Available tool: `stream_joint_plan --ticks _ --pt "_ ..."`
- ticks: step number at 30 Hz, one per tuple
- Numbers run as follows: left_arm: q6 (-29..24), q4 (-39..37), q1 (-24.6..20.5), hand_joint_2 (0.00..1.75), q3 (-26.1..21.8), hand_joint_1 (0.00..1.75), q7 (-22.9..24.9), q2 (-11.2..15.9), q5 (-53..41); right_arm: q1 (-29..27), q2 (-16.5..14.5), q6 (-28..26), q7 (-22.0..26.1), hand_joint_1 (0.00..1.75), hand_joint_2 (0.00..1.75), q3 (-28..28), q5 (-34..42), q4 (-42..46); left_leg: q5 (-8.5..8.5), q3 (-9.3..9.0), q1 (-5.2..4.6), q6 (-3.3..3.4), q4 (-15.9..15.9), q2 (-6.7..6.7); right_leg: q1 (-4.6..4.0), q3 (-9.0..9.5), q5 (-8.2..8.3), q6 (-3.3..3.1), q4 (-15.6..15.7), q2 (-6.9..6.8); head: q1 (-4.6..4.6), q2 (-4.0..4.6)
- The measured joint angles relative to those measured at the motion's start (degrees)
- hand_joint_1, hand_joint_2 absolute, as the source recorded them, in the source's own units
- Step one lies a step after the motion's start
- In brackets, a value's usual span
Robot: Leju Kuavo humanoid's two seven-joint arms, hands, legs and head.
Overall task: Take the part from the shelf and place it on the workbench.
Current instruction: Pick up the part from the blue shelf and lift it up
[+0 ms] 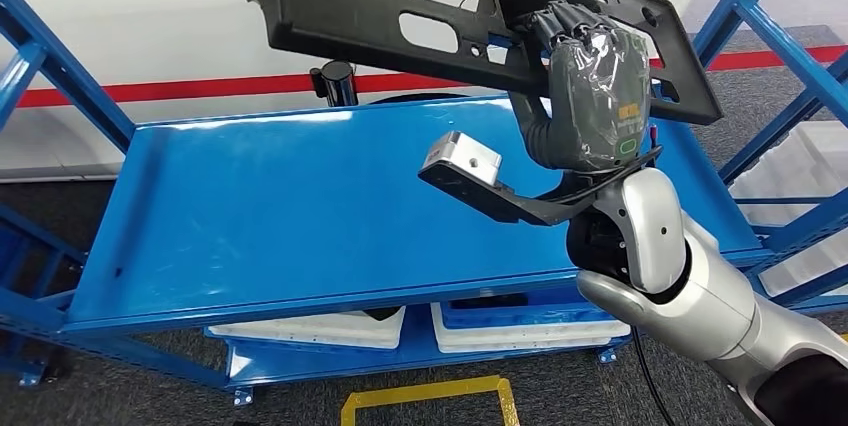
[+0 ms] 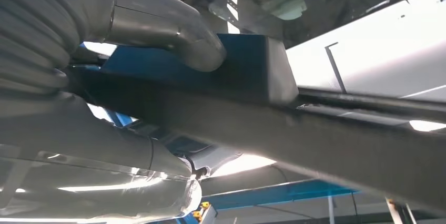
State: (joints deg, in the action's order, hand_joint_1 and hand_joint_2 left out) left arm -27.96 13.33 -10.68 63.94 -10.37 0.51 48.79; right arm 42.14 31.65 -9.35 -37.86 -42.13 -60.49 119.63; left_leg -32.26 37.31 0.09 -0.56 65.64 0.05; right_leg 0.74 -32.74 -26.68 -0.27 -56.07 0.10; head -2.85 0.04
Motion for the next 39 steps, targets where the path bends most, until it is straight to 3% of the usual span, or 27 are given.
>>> stream_joint_plan --ticks 2,3,4,7,9,12,14,16,17,18,19,20,21,23,24,27,29,32,33,34,35,37,39 --pt "0.0 0.0 0.0 1.75 0.0 0.0 0.1 0.1 -0.1 0.0 0.0 0.1 0.0 1.75 1.75 0.0 0.0 0.1 -2.94 3.18 0.22 -0.29 7.1 0.01 -0.1 -0.05 0.03 -0.09 0.0 -0.07 0.23 0.0" --pt "0.0 0.0 0.0 1.75 0.0 0.0 0.1 0.1 -0.1 0.0 0.0 0.1 0.0 1.75 1.75 0.0 0.1 0.2 -2.98 3.79 0.32 -0.36 8.4 0.01 -0.14 -0.06 0.03 -0.1 -0.1 -0.08 0.27 0.0" --pt "0.0 0.0 0.0 1.75 0.0 0.0 0.1 0.2 -0.1 0.0 0.0 0.1 0.0 1.75 1.75 0.0 0.1 0.2 -1.95 3.35 0.42 -0.4 7.6 -0.01 -0.16 -0.06 0.02 -0.08 -0.2 -0.08 0.3 0.0" --pt "0.0 0.0 -0.4 1.75 0.0 0.0 0.1 0.6 -0.3 0.0 0.0 0.0 0.0 1.75 1.75 0.1 0.1 0.6 3.28 -2.25 0.63 -0.36 -3.2 0.01 -0.2 -0.18 -0.18 0.32 -0.7 -0.04 0.47 0.0" --pt "-0.1 0.0 -0.8 1.75 0.0 0.0 0.1 0.7 -0.3 0.0 0.1 -0.1 0.0 1.75 1.75 0.1 0.0 0.8 4.16 -4.01 0.56 -0.01 -7.0 0.14 -0.28 -0.52 -0.15 0.95 -1.0 0.01 0.55 0.0" --pt "-0.3 0.0 -1.2 1.75 -0.1 0.0 0.0 1.0 -0.4 -0.2 0.2 -0.1 0.0 1.75 1.75 0.1 0.0 0.9 4.59 -3.78 0.3 1.14 -7.4 0.25 -0.05 -0.92 -0.24 1.8 -1.2 0.03 0.4 0.0" --pt "-0.4 0.0 -1.6 1.75 -0.1 0.0 0.0 1.3 -0.5 -0.3 0.2 -0.1 0.0 1.75 1.75 0.1 -0.1 0.9 5.1 -3.53 0.32 1.94 -7.6 0.23 0.07 -2.08 -2.89 2.15 -4.2 0.02 0.15 0.0" --pt "-0.4 0.0 -2.0 1.75 -0.1 0.0 0.0 1.5 -0.6 -0.4 0.2 -0.1 0.1 1.75 1.75 0.0 -0.2 0.9 5.45 -3.14 0.1 2.46 -7.6 0.2 0.09 -4.68 -7.35 2.32 -11.4 0.02 -0.29 0.0" --pt "-0.4 0.0 -2.0 1.75 -0.1 0.0 0.1 1.5 -0.6 -0.5 0.2 -0.1 0.1 1.75 1.75 0.0 -0.2 0.9 5.59 -2.92 -0.07 2.63 -7.6 0.19 0.08 -5.88 -8.95 2.32 -14.9 0.02 -0.49 0.0" --pt "-0.5 0.0 -2.0 1.75 -0.1 0.0 0.1 1.5 -0.6 -0.7 0.1 -0.1 0.1 1.75 1.75 -0.1 -0.2 0.9 5.74 -2.71 -0.25 2.77 -7.6 0.17 0.04 -6.39 -9.49 2.23 -16.9 0.02 -0.64 0.0" --pt "-0.5 0.0 -2.1 1.75 -0.1 0.0 0.2 1.5 -0.6 -0.8 0.0 -0.1 0.1 1.75 1.75 -0.1 -0.2 0.9 5.9 -2.53 -0.41 2.85 -7.6 0.16 -0.03 -5.97 -8.94 2.02 -16.9 0.02 -0.79 0.0" --pt "-0.5 0.0 -2.1 1.75 -0.1 0.0 0.2 1.6 -0.6 -0.8 0.0 -0.1 0.1 1.75 1.75 -0.2 -0.2 0.9 6.04 -2.4 -0.55 2.88 -7.6 0.16 -0.16 -4.45 -7.45 1.71 -14.6 0.02 -0.9 0.0" --pt "-0.5 0.0 -2.2 1.75 -0.2 0.0 0.2 1.6 -0.6 -0.8 -0.1 -0.1 0.2 1.75 1.75 -0.2 -0.2 0.9 6.18 -2.31 -0.66 2.85 -7.6 0.16 -0.38 -2.18 -5.59 1.28 -10.8 0.03 -0.98 0.0" --pt "-0.5 0.0 -2.4 1.75 -0.3 0.0 0.1 1.6 -0.6 -0.7 -0.2 -0.1 0.3 1.75 1.75 -0.3 -0.4 0.9 6.51 -2.06 -0.83 2.53 -7.6 0.1 -0.86 2.04 -3.39 0.46 -3.5 0.05 -0.97 0.0" --pt "-0.5 0.0 -2.6 1.75 -0.4 0.0 0.0 1.6 -0.6 -0.7 -0.3 -0.1 0.4 1.75 1.75 -0.3 -0.6 0.8 6.73 -1.9 -0.82 2.25 -7.6 0.03 -1.1 3.09 -3.08 0.19 -1.4 0.06 -0.94 0.0" --pt "-0.8 0.0 -2.9 1.75 -0.5 0.0 -0.1 1.6 -0.6 -0.6 -0.8 -0.1 0.7 1.75 1.75 -0.4 -0.7 0.6 7.15 -1.52 -0.67 1.32 -7.5 -0.26 -1.33 3.18 -2.5 -0.38 0.0 0.0 -0.92 0.0" --pt "-1.0 0.0 -3.0 1.75 -0.5 0.0 -0.2 1.7 -0.6 -0.6 -1.3 -0.1 0.8 1.75 1.75 -0.5 -0.7 0.3 4.91 -0.56 -0.62 0.71 -5.3 -0.27 -1.09 2.93 -1.58 -0.9 0.7 -0.16 -0.57 0.0" --pt "-1.0 0.0 -3.2 1.75 -0.5 0.0 -0.2 1.8 -0.6 -0.7 -1.8 -0.1 0.8 1.75 1.75 -0.7 -0.7 0.0 -1.51 3.0 -0.12 -0.2 4.6 -0.05 -0.93 1.93 -0.62 -1.19 0.9 -0.42 0.08 0.0" --pt "-1.0 0.0 -3.2 1.75 -0.6 0.0 -0.1 1.8 -0.6 -0.7 -1.9 -0.1 0.8 1.75 1.75 -0.9 -0.7 -0.2 -2.43 3.66 0.1 -0.45 7.0 -0.02 -0.91 1.54 -0.37 -1.1 0.8 -0.5 0.16 0.0" --pt "-1.0 0.0 -3.2 1.75 -0.6 0.0 -0.2 1.8 -0.6 -0.8 -2.0 -0.1 0.8 1.75 1.75 -1.0 -0.7 -0.3 -2.22 3.36 0.3 -0.65 7.6 -0.01 -0.87 1.16 -0.17 -0.98 0.7 -0.59 0.2 0.0" --pt "-1.0 0.0 -3.2 1.75 -0.7 0.0 -0.2 1.8 -0.6 -0.8 -2.1 -0.1 0.8 1.75 1.75 -1.2 -0.7 -0.4 -1.02 1.96 0.48 -0.81 5.9 -0.04 -0.8 0.82 -0.02 -0.83 0.6 -0.65 0.25 0.0" --pt "-1.1 0.0 -3.3 1.75 -0.9 0.0 -0.2 1.9 -0.6 -0.8 -2.3 -0.2 0.8 1.75 1.75 -1.3 -0.7 -0.7 1.87 -2.82 0.75 -1.01 -1.3 -0.07 -0.69 0.17 0.09 -0.45 0.0 -0.8 0.36 0.0" --pt "-1.2 0.0 -3.4 1.75 -1.1 0.0 -0.2 2.0 -0.6 -0.8 -2.3 -0.7 0.9 1.75 1.75 -1.3 -0.4 -1.0 2.94 -5.78 0.7 -0.73 -6.5 0.06 -0.71 -0.49 0.25 0.17 -0.5 -0.89 0.41 0.0"
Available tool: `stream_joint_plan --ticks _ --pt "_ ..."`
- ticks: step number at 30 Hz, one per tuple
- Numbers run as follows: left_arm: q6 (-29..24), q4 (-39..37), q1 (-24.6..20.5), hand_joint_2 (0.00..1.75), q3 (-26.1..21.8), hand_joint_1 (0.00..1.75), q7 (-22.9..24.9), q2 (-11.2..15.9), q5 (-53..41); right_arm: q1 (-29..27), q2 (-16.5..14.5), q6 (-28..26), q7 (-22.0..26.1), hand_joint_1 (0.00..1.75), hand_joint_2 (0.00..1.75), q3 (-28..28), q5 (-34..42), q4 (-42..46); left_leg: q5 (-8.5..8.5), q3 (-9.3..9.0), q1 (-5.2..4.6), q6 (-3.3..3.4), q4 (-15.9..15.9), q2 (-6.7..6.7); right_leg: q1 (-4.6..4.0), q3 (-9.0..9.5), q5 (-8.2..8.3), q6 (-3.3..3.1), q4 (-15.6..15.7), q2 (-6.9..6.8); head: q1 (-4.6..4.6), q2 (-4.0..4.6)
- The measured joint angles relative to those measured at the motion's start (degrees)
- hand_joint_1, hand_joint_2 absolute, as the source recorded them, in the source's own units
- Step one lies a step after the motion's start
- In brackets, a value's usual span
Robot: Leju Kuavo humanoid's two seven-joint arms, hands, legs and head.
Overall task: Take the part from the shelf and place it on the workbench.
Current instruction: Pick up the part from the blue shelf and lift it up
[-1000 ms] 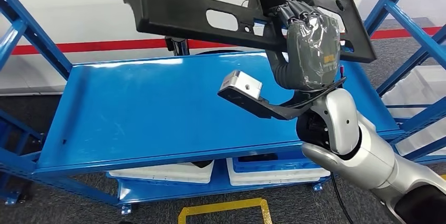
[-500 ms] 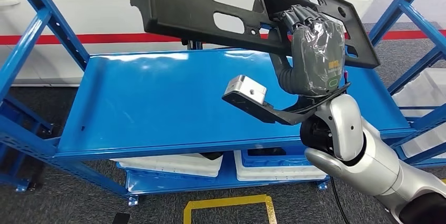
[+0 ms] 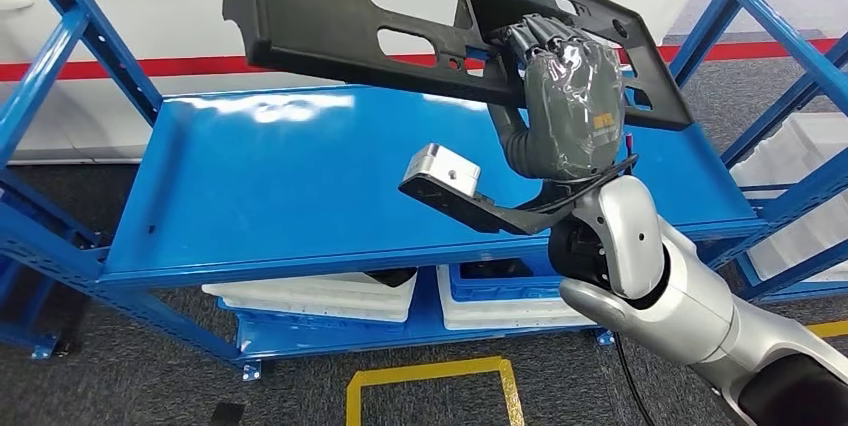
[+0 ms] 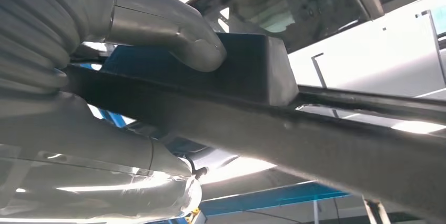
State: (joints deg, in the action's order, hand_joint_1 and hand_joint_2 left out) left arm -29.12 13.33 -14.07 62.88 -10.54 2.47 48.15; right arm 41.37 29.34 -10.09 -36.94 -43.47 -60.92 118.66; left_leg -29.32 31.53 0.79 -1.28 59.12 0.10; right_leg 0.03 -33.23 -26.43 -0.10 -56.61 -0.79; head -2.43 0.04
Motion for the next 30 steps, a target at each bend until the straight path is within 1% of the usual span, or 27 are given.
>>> stream_joint_plan --ticks 1,3,4,5,6,8,9,10,11,12,13,14,15,16,18,19,20,21,23,24,25,26,27,28,29,30 --pt "-0.1 0.0 0.0 1.75 -0.1 0.0 0.0 0.1 0.0 0.0 0.0 -0.4 0.1 1.75 1.75 0.0 0.2 -0.1 -0.11 -0.27 -0.14 0.29 -0.8 0.07 0.0 -0.26 0.17 0.39 -0.2 -0.02 0.0 0.0" --pt "-0.3 0.0 0.0 1.75 -0.3 0.0 0.1 0.2 0.0 0.0 0.0 -1.0 0.3 1.75 1.75 0.0 0.6 -0.4 0.34 0.12 -0.27 1.16 -1.2 0.09 0.18 -0.52 0.41 1.12 -0.3 0.01 -0.08 0.0" --pt "-0.4 0.0 -0.1 1.75 -0.4 0.0 0.1 0.2 0.0 0.0 0.0 -1.1 0.3 1.75 1.75 0.1 0.7 -0.5 0.66 0.29 -0.28 1.7 -1.3 0.08 0.28 -0.82 -0.2 1.41 -0.8 0.07 -0.17 0.0" --pt "-0.6 0.0 -0.1 1.75 -0.4 0.0 0.2 0.3 0.0 0.1 0.0 -1.2 0.4 1.75 1.75 0.1 0.8 -0.7 1.01 0.52 -0.26 2.25 -1.5 0.05 0.37 -1.39 -1.55 1.66 -2.1 0.14 -0.33 0.0" --pt "-0.7 0.0 -0.1 1.75 -0.4 0.0 0.2 0.4 0.0 0.1 0.0 -1.3 0.4 1.75 1.75 0.1 0.9 -0.8 1.36 0.82 -0.26 2.73 -1.6 0.02 0.44 -2.41 -3.66 1.86 -4.8 0.2 -0.53 0.0" --pt "-0.9 0.0 -0.1 1.75 -0.4 0.0 0.3 0.5 0.0 0.2 0.0 -1.3 0.4 1.75 1.75 0.1 1.0 -1.0 1.94 1.6 -0.49 3.27 -1.6 -0.04 0.48 -4.91 -8.11 2.08 -12.3 0.31 -1.0 0.0" --pt "-0.9 0.0 -0.1 1.75 -0.5 0.0 0.4 0.5 0.0 0.3 0.0 -1.3 0.4 1.75 1.75 0.1 1.1 -1.1 2.24 2.0 -0.63 3.39 -1.6 -0.05 0.48 -5.71 -9.34 2.09 -15.2 0.34 -1.21 0.0" --pt "-1.0 0.0 -0.1 1.75 -0.5 0.0 0.4 0.5 0.0 0.3 -0.1 -1.3 0.5 1.75 1.75 0.1 1.1 -1.3 2.53 2.37 -0.76 3.42 -1.6 -0.07 0.47 -5.61 -9.39 2.01 -16.2 0.39 -1.38 0.0" --pt "-1.1 0.0 -0.1 1.75 -0.6 0.0 0.3 0.6 0.0 0.4 -0.1 -1.3 0.5 1.75 1.75 0.1 1.2 -1.4 2.8 2.7 -0.88 3.4 -1.5 -0.07 0.45 -4.47 -8.36 1.83 -15.1 0.42 -1.52 0.0" --pt "-1.1 0.0 -0.1 1.75 -0.6 0.0 0.3 0.6 0.0 0.5 -0.1 -1.3 0.6 1.75 1.75 0.1 1.3 -1.5 3.03 2.95 -0.97 3.34 -1.5 -0.09 0.41 -2.44 -6.65 1.57 -11.9 0.45 -1.62 0.0" --pt "-1.2 0.0 -0.1 1.75 -0.7 0.0 0.2 0.6 0.0 0.8 -0.2 -1.3 0.6 1.75 1.75 0.1 1.4 -1.6 3.23 3.16 -1.04 3.24 -1.5 -0.13 0.33 -0.03 -5.02 1.23 -7.8 0.51 -1.7 0.0" --pt "-1.2 0.0 -0.2 1.75 -0.8 0.0 0.1 0.6 0.1 1.0 -0.2 -1.3 0.7 1.75 1.75 0.1 1.5 -1.7 3.44 3.37 -1.12 3.05 -1.5 -0.21 0.2 2.14 -3.92 0.93 -4.0 0.59 -1.69 0.0" --pt "-1.2 0.0 -0.2 1.75 -0.8 0.0 0.0 0.6 0.1 1.2 -0.3 -1.3 0.7 1.75 1.75 0.1 1.5 -1.8 3.71 3.58 -1.14 2.78 -1.5 -0.31 0.05 3.58 -3.39 0.68 -1.3 0.67 -1.66 0.0" --pt "-1.2 0.1 -0.2 1.75 -0.9 0.0 -0.1 0.6 0.3 1.3 -0.3 -1.3 0.8 1.75 1.75 0.1 1.6 -1.8 4.02 3.79 -1.13 2.46 -1.5 -0.43 -0.12 4.23 -3.31 0.47 0.2 0.75 -1.64 0.0" --pt "-1.3 0.1 -0.2 1.75 -1.1 0.0 -0.4 0.6 0.6 1.5 -0.3 -1.3 0.8 1.75 1.75 0.1 1.8 -1.8 4.67 4.07 -1.06 1.75 -1.7 -0.65 -0.29 4.28 -2.96 0.04 1.0 0.75 -1.6 0.0" --pt "-1.3 0.1 -0.2 1.75 -1.2 0.0 -0.5 0.6 0.8 1.5 -0.3 -1.3 0.8 1.75 1.75 0.1 1.9 -1.8 4.36 4.31 -1.03 1.44 -1.4 -0.68 -0.25 4.2 -2.55 -0.22 1.3 0.64 -1.51 0.0" --pt "-1.3 0.1 -0.2 1.75 -1.4 0.0 -0.6 0.5 1.0 1.6 -0.3 -1.2 0.8 1.75 1.75 0.1 2.1 -1.8 3.29 4.81 -0.99 1.14 -0.4 -0.62 -0.18 4.03 -2.1 -0.53 1.7 0.53 -1.29 0.0" --pt "-1.3 0.2 -0.2 1.75 -1.6 0.0 -0.6 0.5 1.1 1.7 -0.3 -1.2 0.8 1.75 1.75 0.1 2.3 -1.8 1.45 5.72 -0.93 0.88 1.8 -0.49 -0.1 3.77 -1.64 -0.8 1.9 0.41 -1.0 0.0" --pt "-1.3 0.2 -0.1 1.75 -1.7 0.0 -0.7 0.4 1.3 1.8 -0.3 -1.0 0.8 1.75 1.75 0.1 2.7 -2.0 -3.37 8.41 -0.69 0.41 9.0 -0.15 -0.13 2.85 -0.95 -1.11 1.9 0.25 -0.45 0.0" --pt "-1.3 0.2 0.0 1.75 -1.8 0.0 -0.7 0.4 1.4 1.8 -0.3 -0.9 0.8 1.75 1.75 0.1 2.8 -2.1 -4.85 9.43 -0.6 0.21 12.4 -0.06 -0.16 2.33 -0.63 -1.11 1.8 0.2 -0.31 0.0" --pt "-1.3 0.2 0.1 1.75 -1.9 0.0 -0.7 0.4 1.4 1.8 -0.3 -0.9 0.8 1.75 1.75 0.1 2.8 -2.2 -5.24 9.65 -0.52 0.06 14.1 -0.03 -0.19 1.8 -0.34 -1.06 1.6 0.15 -0.24 0.0" --pt "-1.3 0.2 0.3 1.75 -2.0 0.0 -0.6 0.4 1.6 1.8 -0.3 -0.8 0.8 1.75 1.75 0.1 2.9 -2.3 -4.49 8.77 -0.45 0.0 13.7 -0.03 -0.19 1.32 -0.1 -0.96 1.5 0.13 -0.2 0.0" --pt "-1.3 0.2 0.4 1.75 -2.1 0.0 -0.6 0.4 1.6 1.9 -0.3 -0.8 0.8 1.75 1.75 0.0 3.0 -2.4 -3.06 6.86 -0.38 0.01 11.2 -0.05 -0.18 0.88 0.09 -0.84 1.2 0.11 -0.17 0.0" --pt "-1.3 0.2 0.5 1.75 -2.2 0.0 -0.6 0.4 1.7 1.9 -0.3 -0.7 0.8 1.75 1.75 0.0 3.1 -2.4 -1.59 4.26 -0.34 0.11 7.4 -0.05 -0.15 0.49 0.22 -0.7 1.0 0.07 -0.15 0.0" --pt "-1.3 0.2 0.5 1.75 -2.3 0.0 -0.6 0.5 1.7 2.0 -0.3 -0.7 0.8 1.75 1.75 0.1 3.2 -2.4 -0.7 1.77 -0.38 0.3 3.6 -0.03 -0.18 0.07 0.32 -0.53 0.7 0.01 -0.12 0.0" --pt "-1.3 0.2 0.6 1.75 -2.3 0.0 -0.6 0.6 1.7 2.1 -0.3 -0.7 0.8 1.75 1.75 0.1 3.4 -2.5 -0.25 -0.02 -0.47 0.56 0.6 0.01 -0.19 -0.28 0.47 -0.28 0.4 -0.04 -0.15 0.0"
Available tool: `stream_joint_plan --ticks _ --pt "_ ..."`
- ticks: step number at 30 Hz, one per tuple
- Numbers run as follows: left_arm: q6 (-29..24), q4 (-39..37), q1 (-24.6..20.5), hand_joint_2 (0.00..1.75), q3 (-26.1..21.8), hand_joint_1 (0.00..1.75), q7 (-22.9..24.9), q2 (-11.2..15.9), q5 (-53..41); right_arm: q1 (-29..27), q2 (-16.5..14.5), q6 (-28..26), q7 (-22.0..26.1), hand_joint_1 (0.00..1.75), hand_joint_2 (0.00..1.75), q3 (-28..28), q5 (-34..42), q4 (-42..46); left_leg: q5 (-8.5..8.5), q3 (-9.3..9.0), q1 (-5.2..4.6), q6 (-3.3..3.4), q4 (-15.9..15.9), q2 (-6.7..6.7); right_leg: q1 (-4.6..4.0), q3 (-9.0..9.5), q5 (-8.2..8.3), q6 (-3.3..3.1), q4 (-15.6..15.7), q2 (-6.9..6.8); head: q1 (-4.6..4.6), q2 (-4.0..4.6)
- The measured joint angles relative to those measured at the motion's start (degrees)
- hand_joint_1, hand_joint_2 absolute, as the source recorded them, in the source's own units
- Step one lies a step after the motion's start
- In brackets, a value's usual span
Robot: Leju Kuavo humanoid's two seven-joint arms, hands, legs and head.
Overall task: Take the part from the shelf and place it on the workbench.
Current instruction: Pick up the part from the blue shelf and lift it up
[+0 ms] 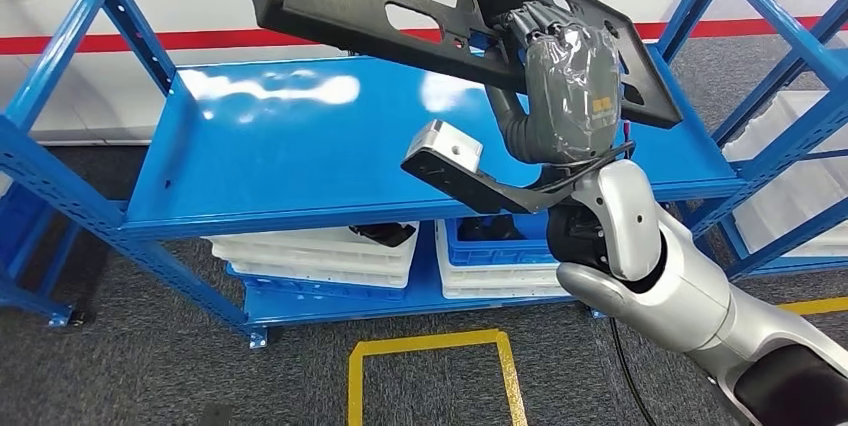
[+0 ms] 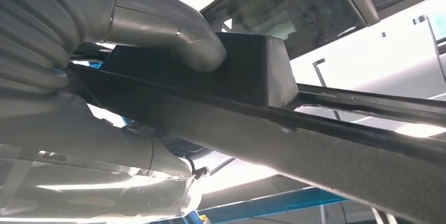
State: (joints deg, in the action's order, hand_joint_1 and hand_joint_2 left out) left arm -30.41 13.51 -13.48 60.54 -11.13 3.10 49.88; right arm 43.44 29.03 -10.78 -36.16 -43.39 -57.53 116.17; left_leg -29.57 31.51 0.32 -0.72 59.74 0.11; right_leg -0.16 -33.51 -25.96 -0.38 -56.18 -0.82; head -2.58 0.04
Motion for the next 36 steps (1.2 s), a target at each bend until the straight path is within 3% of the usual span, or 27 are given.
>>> stream_joint_plan --ticks 1,3,5,6,8,9,10,11,12,15,17,19,20,22,24,25,26,27,29,31,32,34,36 --pt "0.0 0.0 0.1 1.75 -0.1 0.0 0.0 0.1 0.0 0.0 0.0 0.0 0.0 1.75 1.75 0.0 0.2 -0.1 0.04 -0.94 -0.12 0.27 -1.8 0.04 0.0 -0.27 0.2 0.29 -0.2 -0.05 -0.02 0.0" --pt "-0.1 0.0 0.5 1.75 -0.3 0.0 0.0 0.3 0.0 0.0 0.1 0.0 0.0 1.75 1.75 0.0 0.5 -0.2 0.26 -0.96 -0.33 0.94 -2.6 0.09 0.08 -0.52 0.8 0.98 -0.2 -0.07 -0.08 0.0" --pt "-0.1 0.0 0.8 1.75 -0.5 0.0 0.0 0.5 0.1 0.0 0.2 0.0 -0.2 1.75 1.75 0.0 0.7 -0.4 1.1 -0.64 -0.21 1.86 -3.2 0.03 0.22 -1.1 -0.27 1.6 -1.0 0.1 -0.14 0.0" --pt "-0.2 0.0 0.9 1.75 -0.6 0.0 0.0 0.6 0.1 -0.1 0.2 0.0 -0.3 1.75 1.75 0.0 0.8 -0.5 1.58 -0.32 -0.11 2.33 -3.4 -0.01 0.28 -1.84 -2.01 1.87 -2.8 0.24 -0.28 0.0" --pt "-0.3 0.0 1.0 1.75 -0.8 0.0 0.0 0.7 0.1 -0.2 0.3 0.0 -0.4 1.75 1.75 0.0 1.0 -0.7 2.42 0.61 -0.08 2.81 -3.6 -0.04 0.45 -4.09 -7.0 2.33 -9.7 0.45 -0.73 0.0" --pt "-0.3 0.0 1.2 1.75 -0.9 0.0 0.0 0.8 0.1 -0.3 0.3 0.0 -0.4 1.75 1.75 0.0 1.1 -0.8 2.79 1.11 -0.13 2.89 -3.5 -0.05 0.53 -5.06 -8.9 2.49 -13.4 0.49 -0.94 0.0" --pt "-0.3 0.0 1.3 1.75 -0.9 0.0 0.0 0.8 0.1 -0.4 0.3 0.0 -0.4 1.75 1.75 0.0 1.1 -1.0 3.16 1.61 -0.19 2.86 -3.5 -0.07 0.58 -5.47 -9.78 2.58 -15.8 0.51 -1.12 0.0" --pt "-0.3 0.0 1.5 1.75 -0.9 0.0 0.0 0.8 0.1 -0.5 0.3 0.0 -0.4 1.75 1.75 -0.1 1.2 -1.1 3.5 2.07 -0.23 2.81 -3.5 -0.09 0.61 -4.95 -9.45 2.59 -16.2 0.52 -1.26 0.0" --pt "-0.4 0.0 1.6 1.75 -0.9 0.0 0.0 0.8 0.1 -0.5 0.3 0.0 -0.4 1.75 1.75 -0.1 1.2 -1.2 3.82 2.5 -0.25 2.7 -3.5 -0.11 0.63 -3.36 -8.15 2.53 -14.4 0.52 -1.41 0.0" --pt "-0.4 0.0 1.6 1.75 -0.9 0.0 0.0 0.9 0.1 -0.5 0.3 0.1 -0.4 1.75 1.75 -0.1 1.3 -1.3 4.63 3.38 -0.38 2.1 -3.3 -0.26 0.54 3.94 -4.06 2.04 -2.4 0.72 -1.65 0.0" --pt "-0.4 0.0 1.7 1.75 -0.9 0.0 0.0 0.9 0.1 -0.5 0.2 0.1 -0.4 1.75 1.75 -0.1 1.3 -1.3 5.3 3.85 -0.4 1.44 -3.3 -0.52 0.28 5.71 -3.8 1.67 1.1 0.98 -1.61 0.0" --pt "-0.4 0.1 1.9 1.75 -0.9 0.0 0.0 1.0 0.0 -0.5 0.2 0.1 -0.4 1.75 1.75 -0.1 1.3 -1.4 5.59 4.15 -0.26 0.82 -3.2 -0.72 0.2 5.47 -3.42 1.11 1.6 0.94 -1.49 0.0" --pt "-0.4 0.1 2.0 1.75 -0.9 0.0 0.0 1.0 0.0 -0.5 0.2 0.2 -0.4 1.75 1.75 -0.1 1.3 -1.4 4.8 4.49 -0.21 0.56 -2.5 -0.75 0.22 5.26 -3.05 0.65 1.8 0.82 -1.36 0.0" --pt "-0.4 0.1 2.0 1.75 -0.9 0.0 0.0 1.0 0.0 -0.5 0.1 0.2 -0.4 1.75 1.75 -0.1 1.4 -1.4 0.7 6.23 -0.03 0.1 1.9 -0.5 0.3 4.44 -2.09 -0.41 2.0 0.54 -0.72 0.0" --pt "-0.4 0.1 2.1 1.75 -0.9 0.0 0.0 1.1 0.0 -0.5 0.1 0.4 -0.4 1.75 1.75 -0.1 1.6 -1.5 -4.13 8.65 0.14 -0.31 9.5 -0.15 0.09 3.19 -1.3 -0.83 1.7 0.43 -0.15 0.0" --pt "-0.4 0.1 2.1 1.75 -0.9 0.0 0.0 1.1 0.0 -0.5 0.1 0.5 -0.4 1.75 1.75 -0.1 1.7 -1.5 -5.23 9.29 0.17 -0.45 12.3 -0.06 0.01 2.51 -0.92 -0.83 1.6 0.39 -0.04 0.0" --pt "-0.4 0.1 2.2 1.75 -0.9 0.0 0.0 1.1 0.0 -0.5 0.1 0.6 -0.5 1.75 1.75 -0.2 1.8 -1.5 -5.1 9.11 0.17 -0.53 13.6 -0.03 -0.04 1.79 -0.56 -0.78 1.3 0.33 0.03 0.0" --pt "-0.4 0.1 2.2 1.75 -0.9 0.0 0.0 1.1 0.0 -0.5 0.1 0.8 -0.6 1.75 1.75 -0.2 1.9 -1.5 -3.94 7.92 0.17 -0.52 12.8 -0.03 -0.06 1.05 -0.23 -0.68 1.0 0.3 0.09 0.0" --pt "-0.4 0.2 2.2 1.75 -0.9 0.0 0.0 1.2 -0.2 -0.5 0.1 1.1 -0.8 1.75 1.75 -0.2 2.1 -1.5 -1.17 3.15 0.16 -0.26 6.5 -0.03 -0.04 -0.32 0.27 -0.36 0.3 0.21 0.18 0.0" --pt "-0.5 0.3 2.2 1.75 -0.9 0.0 0.0 1.3 -0.4 -0.4 0.1 1.3 -0.9 1.75 1.75 -0.1 2.3 -1.4 -0.66 -1.14 0.03 0.14 0.0 0.07 -0.1 -1.28 0.71 0.12 -0.5 0.08 0.15 0.0" --pt "-0.5 0.4 2.2 1.75 -0.9 0.0 0.0 1.3 -0.5 -0.4 0.1 1.5 -1.0 1.75 1.75 -0.1 2.4 -1.4 -1.01 -2.06 -0.09 0.31 -1.6 0.14 -0.11 -1.58 1.0 0.4 -0.7 0.03 0.13 0.0" --pt "-0.5 0.5 2.3 1.75 -1.0 0.0 0.1 1.4 -0.8 -0.4 0.2 1.7 -1.2 1.75 1.75 -0.1 2.6 -1.2 -0.74 -1.94 -0.2 0.86 -2.4 0.2 -0.01 -2.02 1.55 1.09 -0.8 -0.01 0.08 0.0" --pt "-0.5 0.6 2.3 1.75 -1.0 0.0 0.3 1.4 -1.1 -0.5 0.4 2.1 -1.4 1.75 1.75 -0.1 2.7 -1.2 0.22 -1.11 -0.1 1.84 -2.7 0.17 0.13 -2.99 -0.3 1.77 -2.3 0.16 -0.01 0.0"
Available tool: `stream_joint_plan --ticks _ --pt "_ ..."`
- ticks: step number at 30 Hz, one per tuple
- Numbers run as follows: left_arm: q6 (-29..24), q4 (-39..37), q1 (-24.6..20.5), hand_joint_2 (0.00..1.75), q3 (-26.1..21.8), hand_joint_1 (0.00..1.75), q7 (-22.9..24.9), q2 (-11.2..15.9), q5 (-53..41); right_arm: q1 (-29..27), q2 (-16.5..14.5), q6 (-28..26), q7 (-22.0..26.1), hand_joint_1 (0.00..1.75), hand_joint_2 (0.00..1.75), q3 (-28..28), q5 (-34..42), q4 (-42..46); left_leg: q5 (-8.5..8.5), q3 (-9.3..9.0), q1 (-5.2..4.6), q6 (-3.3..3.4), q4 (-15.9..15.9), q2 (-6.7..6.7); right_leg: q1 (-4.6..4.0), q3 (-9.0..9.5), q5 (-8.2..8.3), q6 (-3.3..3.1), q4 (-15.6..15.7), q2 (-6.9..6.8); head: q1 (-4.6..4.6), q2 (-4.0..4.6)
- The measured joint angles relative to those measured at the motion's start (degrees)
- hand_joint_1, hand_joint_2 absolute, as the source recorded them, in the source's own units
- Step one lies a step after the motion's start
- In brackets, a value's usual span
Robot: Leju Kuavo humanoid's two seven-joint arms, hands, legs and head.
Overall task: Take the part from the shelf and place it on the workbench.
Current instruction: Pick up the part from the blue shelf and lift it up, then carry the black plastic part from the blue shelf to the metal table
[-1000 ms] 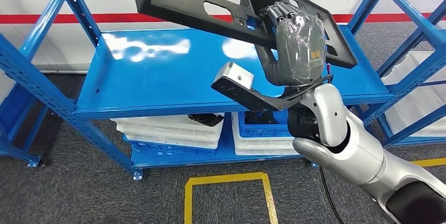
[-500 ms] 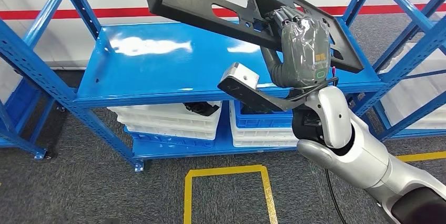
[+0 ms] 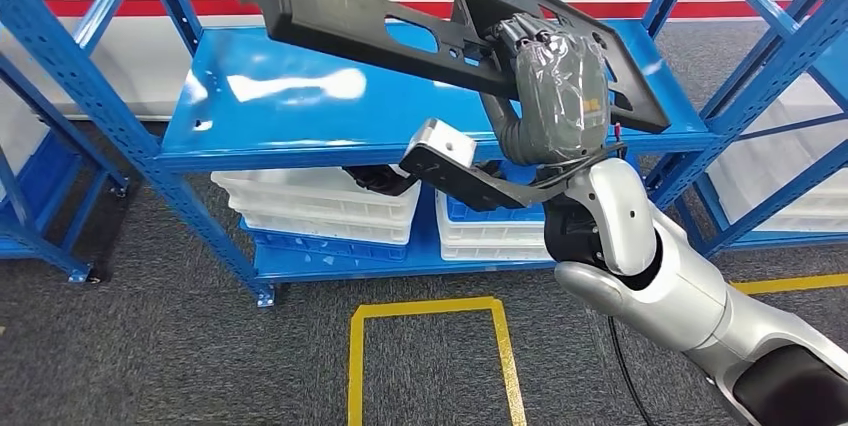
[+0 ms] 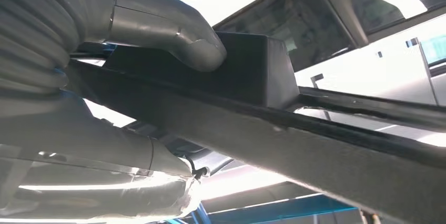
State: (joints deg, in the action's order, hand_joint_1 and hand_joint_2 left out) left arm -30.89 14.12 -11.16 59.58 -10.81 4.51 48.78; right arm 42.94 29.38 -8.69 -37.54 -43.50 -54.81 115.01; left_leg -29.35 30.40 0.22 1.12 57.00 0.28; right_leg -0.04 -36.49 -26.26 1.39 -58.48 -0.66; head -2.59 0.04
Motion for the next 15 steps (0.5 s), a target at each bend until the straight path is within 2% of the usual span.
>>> stream_joint_plan --ticks 1,3,4,5,6,8,13,15 --pt "0.0 0.0 0.0 1.75 0.0 0.0 0.1 0.0 -0.1 -0.1 0.2 0.2 -0.1 1.75 1.75 0.0 0.1 0.0 0.6 0.58 0.08 0.45 -0.1 -0.04 0.04 -0.83 -2.27 0.28 -2.2 0.12 -0.14 0.0" --pt "0.1 0.1 0.1 1.75 0.0 0.0 0.2 0.0 -0.2 -0.3 0.4 0.4 -0.1 1.75 1.75 0.0 0.2 0.0 1.69 1.9 0.01 0.88 -0.1 -0.04 0.06 -2.63 -7.55 0.64 -9.2 0.27 -0.51 0.0" --pt "0.1 0.1 0.1 1.75 0.0 0.0 0.3 0.0 -0.3 -0.4 0.5 0.4 -0.1 1.75 1.75 0.0 0.2 0.0 2.24 2.6 -0.05 0.92 -0.1 -0.03 0.06 -3.11 -9.03 0.72 -12.4 0.28 -0.66 0.0" --pt "0.2 0.1 0.2 1.75 0.0 0.0 0.3 0.0 -0.4 -0.6 0.6 0.5 -0.1 1.75 1.75 0.0 0.2 0.0 2.77 3.3 -0.11 0.93 0.0 -0.04 0.05 -3.08 -9.37 0.72 -14.5 0.3 -0.75 0.0" --pt "0.3 0.1 0.3 1.75 0.0 0.0 0.3 0.0 -0.6 -0.7 0.6 0.5 -0.1 1.75 1.75 0.0 0.2 0.0 3.19 3.85 -0.17 0.91 0.0 -0.04 0.04 -2.74 -9.0 0.68 -15.4 0.31 -0.86 0.0" --pt "0.5 0.1 0.3 1.75 0.0 0.0 0.3 0.0 -0.7 -0.8 0.6 0.6 -0.2 1.75 1.75 0.0 0.2 0.0 3.59 4.42 -0.22 0.88 0.0 -0.05 0.03 -2.01 -7.89 0.6 -15.2 0.31 -0.98 0.0" --pt "0.5 0.1 0.3 1.75 0.0 0.0 0.3 -0.1 -0.7 -0.8 0.6 0.6 -0.2 1.75 1.75 0.0 0.2 0.0 3.67 4.52 -0.23 0.86 0.0 -0.05 0.03 -1.78 -7.59 0.57 -14.9 0.32 -1.01 0.0" --pt "0.6 0.1 0.3 1.75 0.0 0.0 0.3 -0.1 -0.8 -0.8 0.6 0.7 -0.2 1.75 1.75 0.0 0.2 0.0 3.9 4.82 -0.25 0.82 0.0 -0.06 0.03 -0.79 -6.66 0.48 -13.6 0.33 -1.08 0.0"
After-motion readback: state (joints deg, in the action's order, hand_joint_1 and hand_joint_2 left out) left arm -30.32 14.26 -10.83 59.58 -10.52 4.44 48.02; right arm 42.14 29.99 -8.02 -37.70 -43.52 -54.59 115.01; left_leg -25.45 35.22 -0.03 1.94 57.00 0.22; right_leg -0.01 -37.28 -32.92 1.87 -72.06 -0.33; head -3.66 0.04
